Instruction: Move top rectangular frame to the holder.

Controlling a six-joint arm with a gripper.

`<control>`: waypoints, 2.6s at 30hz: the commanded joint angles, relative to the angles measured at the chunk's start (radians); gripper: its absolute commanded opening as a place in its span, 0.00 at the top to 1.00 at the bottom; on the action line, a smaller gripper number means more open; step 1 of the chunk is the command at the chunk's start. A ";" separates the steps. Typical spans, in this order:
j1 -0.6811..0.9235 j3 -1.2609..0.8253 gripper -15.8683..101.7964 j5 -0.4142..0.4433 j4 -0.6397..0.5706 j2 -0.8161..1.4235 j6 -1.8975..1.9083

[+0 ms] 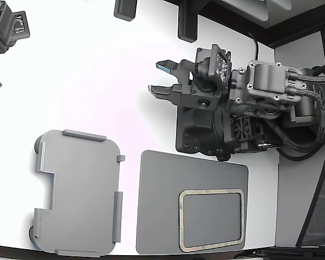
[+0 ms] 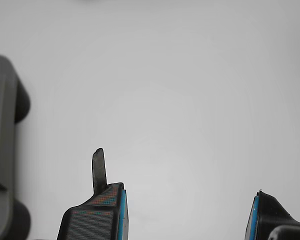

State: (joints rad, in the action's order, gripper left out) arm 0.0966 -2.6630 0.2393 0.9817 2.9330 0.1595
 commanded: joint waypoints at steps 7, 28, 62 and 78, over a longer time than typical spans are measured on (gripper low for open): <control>-0.017 0.025 0.02 -0.015 -0.006 0.021 -0.011; -0.017 0.057 0.02 -0.003 -0.005 0.021 -0.017; 0.752 0.916 0.02 0.120 0.543 -0.927 0.520; 1.175 0.623 0.02 -0.002 0.494 -0.798 1.046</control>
State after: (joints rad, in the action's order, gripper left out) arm 1.2609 -2.0064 0.2470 1.5171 2.0954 1.1689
